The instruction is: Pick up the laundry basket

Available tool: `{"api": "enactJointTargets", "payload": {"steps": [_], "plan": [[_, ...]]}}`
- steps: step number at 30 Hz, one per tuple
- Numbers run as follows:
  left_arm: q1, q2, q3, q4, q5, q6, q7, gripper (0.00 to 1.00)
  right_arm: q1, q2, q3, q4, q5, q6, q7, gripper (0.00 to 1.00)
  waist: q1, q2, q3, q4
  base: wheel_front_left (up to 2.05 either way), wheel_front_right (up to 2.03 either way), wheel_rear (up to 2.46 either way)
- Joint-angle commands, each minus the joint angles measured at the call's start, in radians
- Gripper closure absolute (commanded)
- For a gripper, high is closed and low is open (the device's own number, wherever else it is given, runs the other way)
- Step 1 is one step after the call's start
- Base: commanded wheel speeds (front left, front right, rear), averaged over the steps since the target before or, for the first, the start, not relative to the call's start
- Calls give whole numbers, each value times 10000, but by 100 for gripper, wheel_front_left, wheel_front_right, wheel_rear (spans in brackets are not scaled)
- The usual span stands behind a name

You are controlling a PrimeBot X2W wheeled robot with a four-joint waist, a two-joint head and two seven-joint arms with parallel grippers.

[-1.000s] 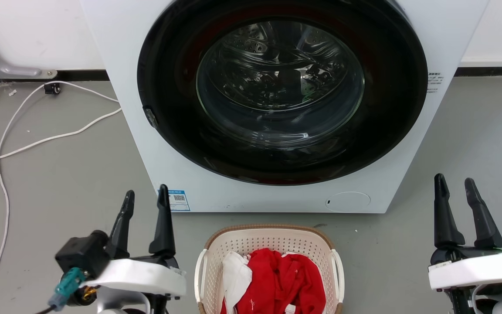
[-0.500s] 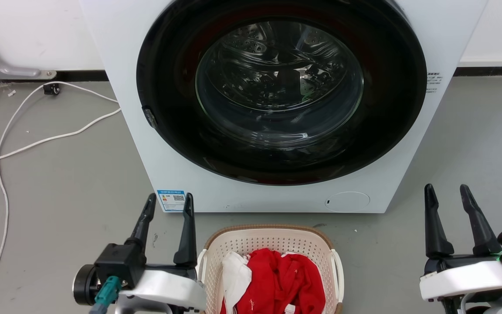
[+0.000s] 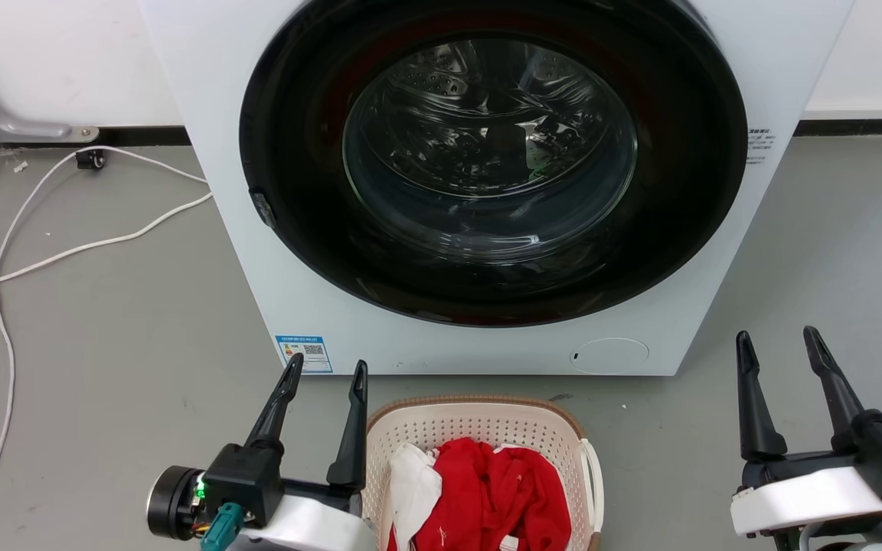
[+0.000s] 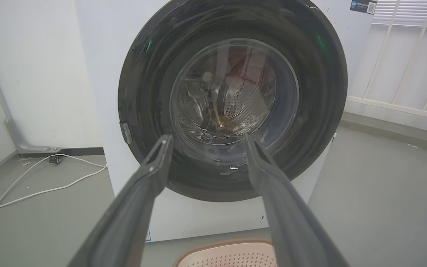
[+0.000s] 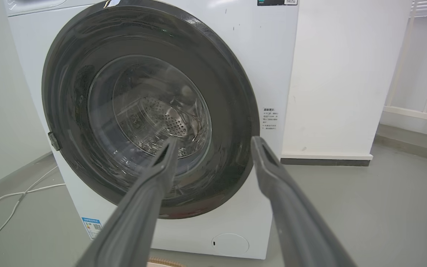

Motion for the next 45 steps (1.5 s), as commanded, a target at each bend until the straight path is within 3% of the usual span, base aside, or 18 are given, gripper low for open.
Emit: {"api": "enactJointTargets", "payload": {"steps": [1,12,18,27,34,45], "plan": [[37,-14,16,-81,209,-77,-98,0,40,-20,24,-107,-233,19,-88,0,0,0,-1,-6,0,0,0],[539,-868,1105,99,389,-1294,-305,0,155,-18,-51,86,-208,11,-318,0,0,0,-11,-42,0,0,0],[733,-1228,1579,479,1232,-1915,-441,0,183,-15,48,633,-139,11,-441,0,0,0,-30,-34,0,0,0],[858,-1452,1810,549,2039,-2128,-603,0,125,-15,15,573,-701,11,-592,0,0,0,-22,-28,0,0,0],[835,-1550,2330,599,1063,-2274,-606,0,126,-14,53,646,-382,11,-587,0,0,0,-37,-8,0,0,0],[844,-1552,2158,645,1021,-2288,-586,0,113,-14,97,536,-352,11,-586,0,0,0,-46,-19,0,0,0]]}}
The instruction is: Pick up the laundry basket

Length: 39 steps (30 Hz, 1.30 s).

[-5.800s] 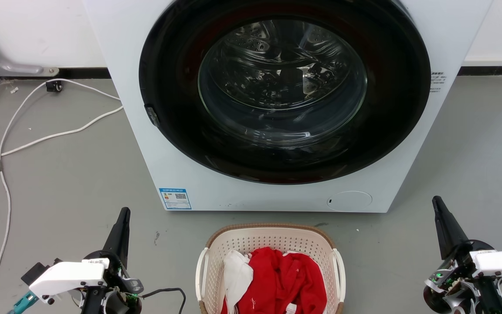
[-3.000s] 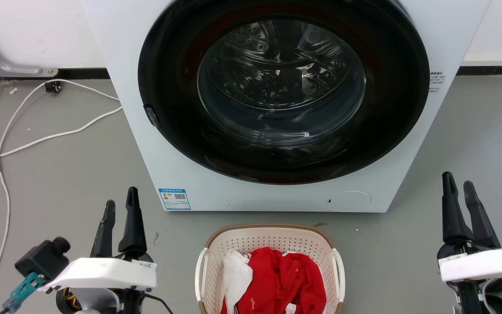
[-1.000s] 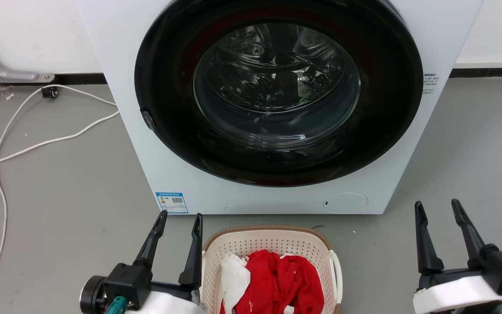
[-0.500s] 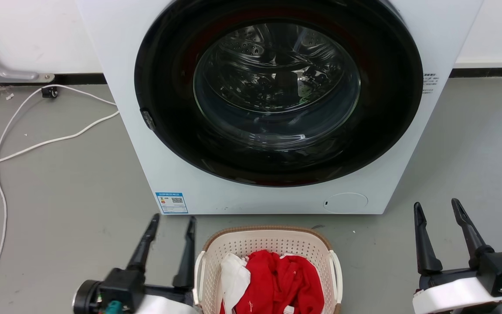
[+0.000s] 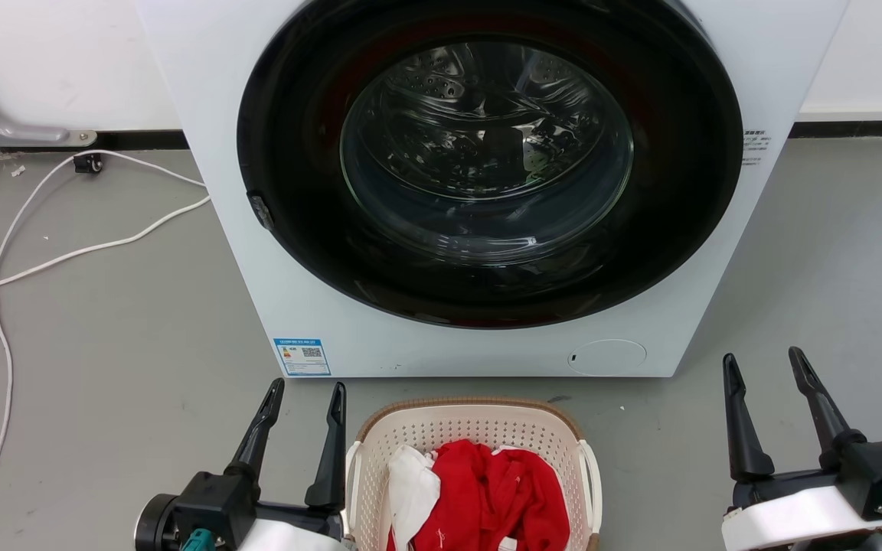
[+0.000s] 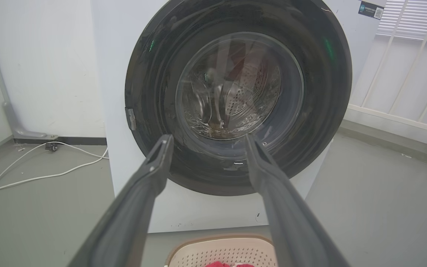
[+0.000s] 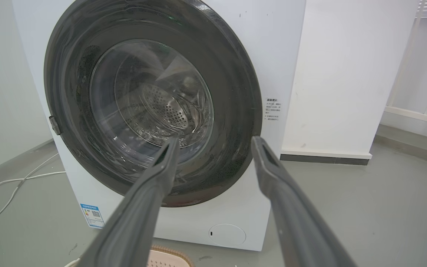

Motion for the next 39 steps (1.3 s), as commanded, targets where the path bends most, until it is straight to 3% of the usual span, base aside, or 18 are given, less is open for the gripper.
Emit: {"api": "enactJointTargets", "payload": {"steps": [1,17,28,39], "plan": [[36,-7,-5,-7,24,-8,-28,0,-75,-9,-14,-35,76,-3,-28,0,0,0,2,3,0,0,0],[-169,-7,5,373,185,168,-26,0,-282,-9,-31,348,-33,-3,-26,0,0,0,592,-14,0,0,0],[-2116,53,494,1946,800,-249,-26,0,-2102,-6,-49,1622,-356,-3,78,0,0,0,3317,-168,0,0,0],[-4691,574,615,5092,595,-550,-26,0,-4667,-4,609,4190,-165,-3,803,0,0,0,5641,-261,0,0,0]]}}
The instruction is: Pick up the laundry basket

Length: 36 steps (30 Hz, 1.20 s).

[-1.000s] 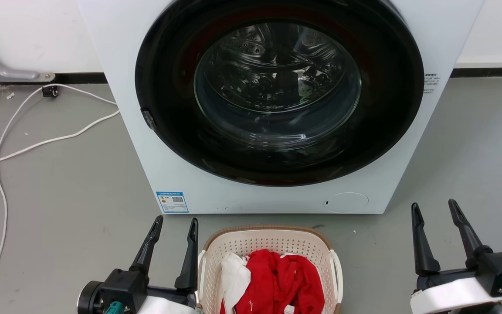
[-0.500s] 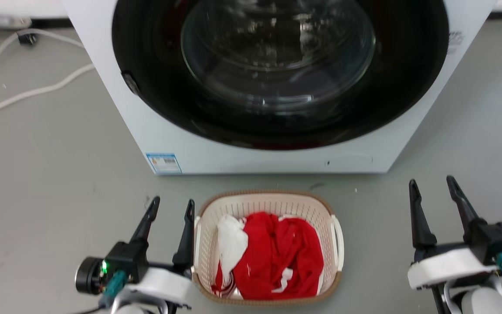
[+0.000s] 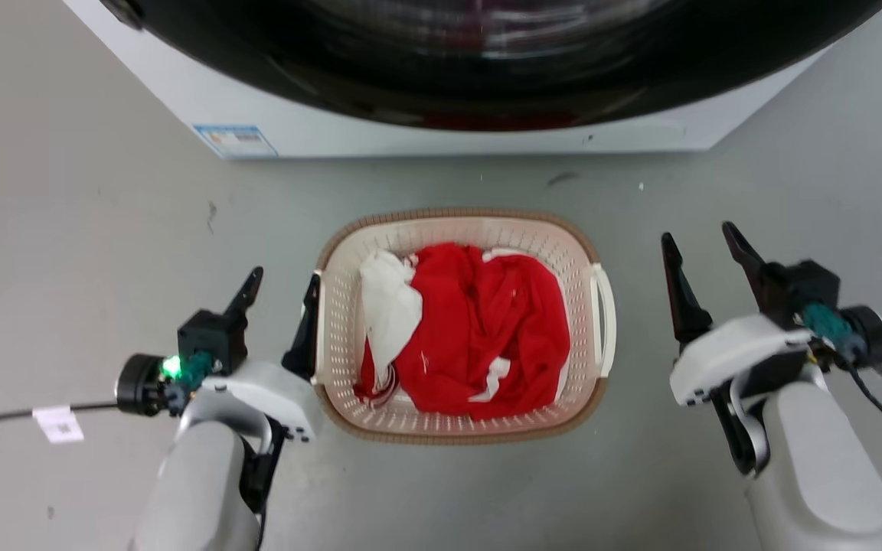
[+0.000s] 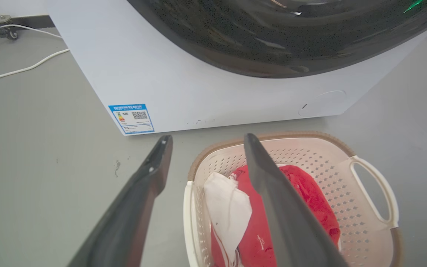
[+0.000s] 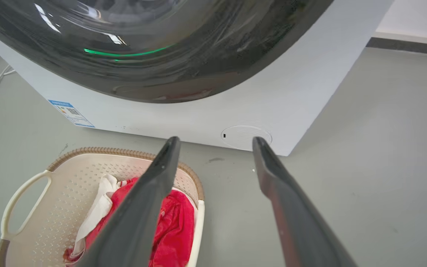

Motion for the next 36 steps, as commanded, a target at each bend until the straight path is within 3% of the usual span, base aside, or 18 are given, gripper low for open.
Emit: {"api": "enactJointTargets", "payload": {"steps": [1,12,20,36], "plan": [[-339,91,-28,269,-20,-33,-24,0,-329,2,63,264,-25,-3,64,0,-2,0,757,-34,0,0,0],[-2487,618,-524,3453,-5,-60,-24,0,-2316,0,763,3070,455,-3,674,0,-2,0,2090,-47,0,0,0],[-3407,830,-1013,4663,-103,-63,-24,0,-3248,3,1156,4792,851,-3,1237,0,-2,0,2650,-11,0,0,0],[-5109,784,-2639,6795,-572,-66,400,0,-4764,0,1965,6520,887,-3,2023,0,-2,0,3410,58,0,0,0]]}}
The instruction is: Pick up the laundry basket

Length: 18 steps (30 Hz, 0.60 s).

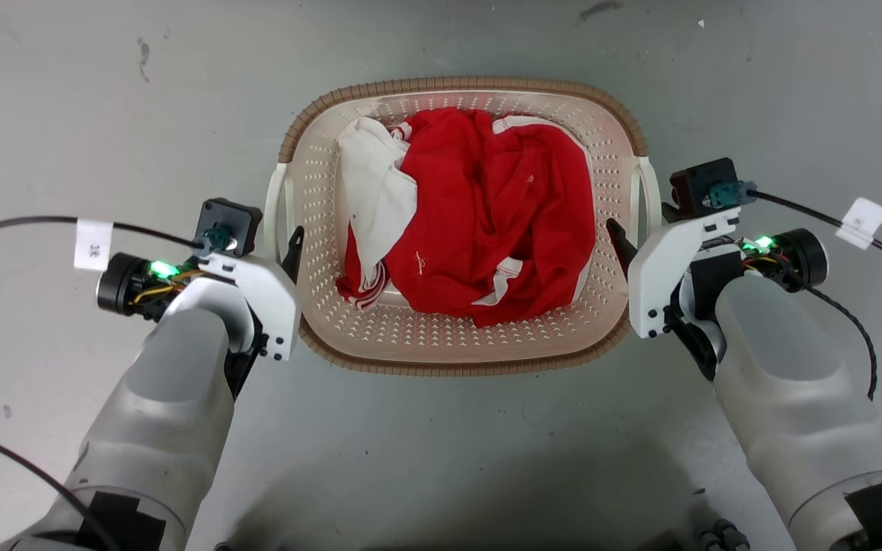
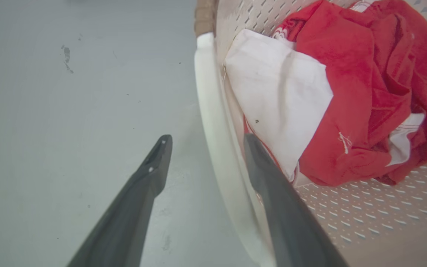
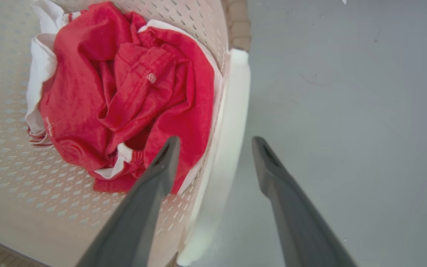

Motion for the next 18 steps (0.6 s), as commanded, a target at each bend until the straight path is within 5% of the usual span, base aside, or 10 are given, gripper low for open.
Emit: {"api": "enactJointTargets", "payload": {"steps": [1,18], "plan": [[-118,6,-45,32,-34,-8,11,0,-140,-2,22,45,-75,-3,8,0,-1,0,30,-1,0,0,0],[-702,310,-2094,151,-1558,-7,859,0,-776,0,402,667,392,-3,172,0,-1,0,521,46,0,0,0]]}}
